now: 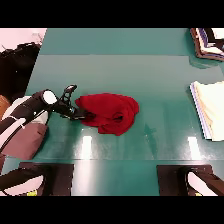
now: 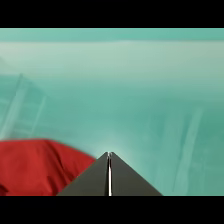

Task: Fold the shirts.

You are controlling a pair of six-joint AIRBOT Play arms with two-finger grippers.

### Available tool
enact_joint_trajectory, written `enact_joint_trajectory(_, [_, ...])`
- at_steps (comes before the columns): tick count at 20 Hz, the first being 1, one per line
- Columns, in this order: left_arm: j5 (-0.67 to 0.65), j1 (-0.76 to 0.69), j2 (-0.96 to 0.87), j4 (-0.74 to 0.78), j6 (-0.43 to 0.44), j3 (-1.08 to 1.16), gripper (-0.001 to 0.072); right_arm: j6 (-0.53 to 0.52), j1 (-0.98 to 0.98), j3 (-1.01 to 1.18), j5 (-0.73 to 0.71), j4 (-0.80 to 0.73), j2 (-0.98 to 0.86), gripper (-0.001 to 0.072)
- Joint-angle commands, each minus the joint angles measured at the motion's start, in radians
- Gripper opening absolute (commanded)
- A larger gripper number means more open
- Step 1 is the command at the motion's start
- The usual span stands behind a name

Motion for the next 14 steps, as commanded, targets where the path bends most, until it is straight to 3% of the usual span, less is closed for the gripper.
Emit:
enact_joint_trajectory(1, [-0.019,0.039,0.000,0.117,-0.010,0.069,0.0029,0.001,0.001,-0.087,0.073,0.002,0.001,0.0021])
enact_joint_trajectory(4, [-0.084,0.101,0.000,0.181,-0.006,0.212,0.0029,0.001,0.018,-0.296,0.121,0.003,0.000,0.0050])
enact_joint_trajectory(5, [-0.084,0.106,0.000,0.187,-0.006,0.249,0.0030,0.001,0.041,-0.391,0.105,0.003,-0.001,0.0285])
enact_joint_trajectory(6, [-0.080,0.105,0.000,0.188,-0.006,0.273,0.0029,0.001,0.071,-0.481,0.074,0.004,-0.010,0.0460])
enact_joint_trajectory(10, [-0.060,0.105,-0.001,0.172,-0.007,0.290,0.0029,-0.031,0.292,-0.775,-0.182,0.174,-0.147,0.0452])
enact_joint_trajectory(14, [-0.066,0.105,-0.001,0.171,-0.007,0.290,0.0030,-0.119,0.474,-0.772,-0.390,0.381,-0.375,0.0452])
